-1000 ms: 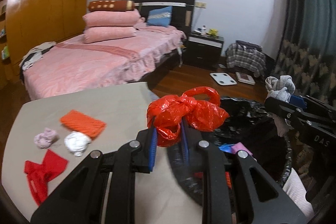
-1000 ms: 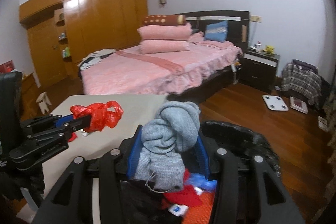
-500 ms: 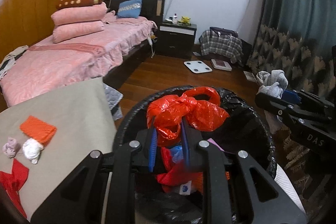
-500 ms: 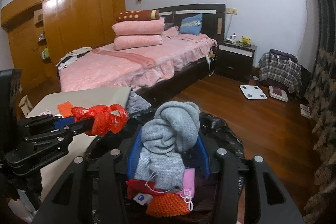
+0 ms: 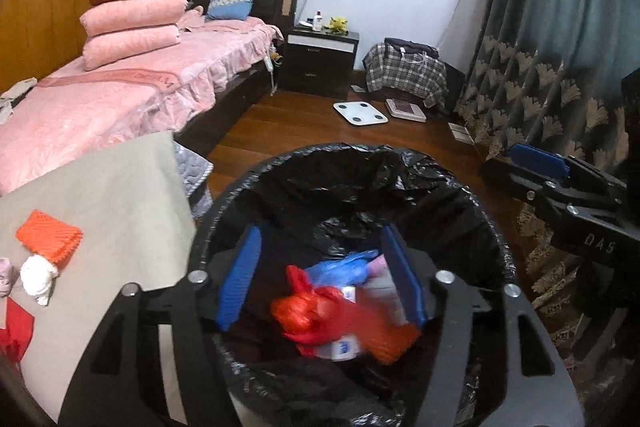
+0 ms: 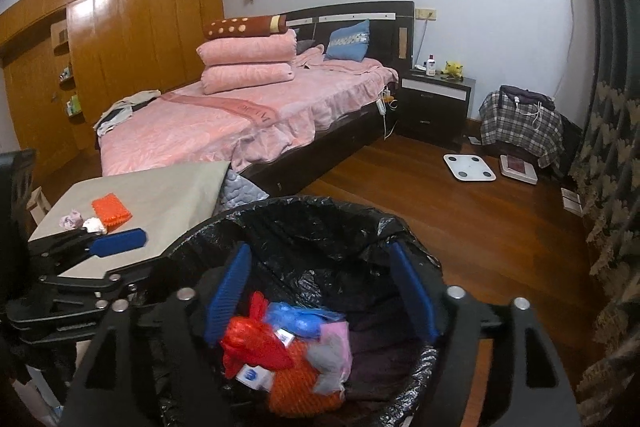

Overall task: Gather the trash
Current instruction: 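Open both tools to drop the red bag and grey cloth into the bin, then move the left tool back to the table, grasp the red cloth and lift it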

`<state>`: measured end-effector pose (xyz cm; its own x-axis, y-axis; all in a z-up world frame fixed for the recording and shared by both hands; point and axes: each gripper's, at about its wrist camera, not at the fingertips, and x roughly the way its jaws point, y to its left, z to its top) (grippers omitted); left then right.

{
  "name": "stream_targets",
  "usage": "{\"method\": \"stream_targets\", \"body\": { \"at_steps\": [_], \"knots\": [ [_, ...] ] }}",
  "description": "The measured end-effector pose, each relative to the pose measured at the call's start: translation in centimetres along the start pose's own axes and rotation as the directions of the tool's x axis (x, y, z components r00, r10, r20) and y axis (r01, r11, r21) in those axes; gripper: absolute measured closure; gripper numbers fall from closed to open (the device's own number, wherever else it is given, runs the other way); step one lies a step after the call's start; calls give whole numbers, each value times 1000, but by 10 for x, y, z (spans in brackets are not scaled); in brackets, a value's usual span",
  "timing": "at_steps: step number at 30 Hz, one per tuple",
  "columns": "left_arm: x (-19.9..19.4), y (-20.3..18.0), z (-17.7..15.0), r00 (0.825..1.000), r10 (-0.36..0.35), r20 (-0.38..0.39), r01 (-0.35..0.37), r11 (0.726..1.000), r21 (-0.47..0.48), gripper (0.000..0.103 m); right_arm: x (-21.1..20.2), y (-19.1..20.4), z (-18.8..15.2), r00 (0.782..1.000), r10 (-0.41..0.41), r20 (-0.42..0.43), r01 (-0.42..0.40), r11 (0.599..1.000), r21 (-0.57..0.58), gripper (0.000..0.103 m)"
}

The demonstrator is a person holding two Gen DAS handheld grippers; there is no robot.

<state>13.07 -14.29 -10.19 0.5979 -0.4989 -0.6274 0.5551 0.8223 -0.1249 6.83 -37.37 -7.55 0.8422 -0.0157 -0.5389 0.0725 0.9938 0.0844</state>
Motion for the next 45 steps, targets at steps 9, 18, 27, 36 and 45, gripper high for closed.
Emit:
{"method": "stream_targets", "body": {
  "at_steps": [9,18,27,36,45],
  "knots": [
    [-42,24,0,993,99,63,-96,994,-43,14,-9,21,9,999,31,39,-31,1000,-4,6],
    [-88,74,-11,969,230,91,-218,968,-125,13,0,71,17,991,125,36,-124,992,-34,6],
    [-127,145,-36,914,400,63,-377,898,-228,13,21,139,22,974,224,22,-221,971,-92,6],
    [-154,221,-69,832,554,-19,-530,786,-318,13,51,217,20,948,319,-10,-317,937,-146,6],
    [-153,276,-101,807,576,-127,-574,718,-394,13,86,264,-1,943,325,-72,-333,929,-160,6]
  ]
}}
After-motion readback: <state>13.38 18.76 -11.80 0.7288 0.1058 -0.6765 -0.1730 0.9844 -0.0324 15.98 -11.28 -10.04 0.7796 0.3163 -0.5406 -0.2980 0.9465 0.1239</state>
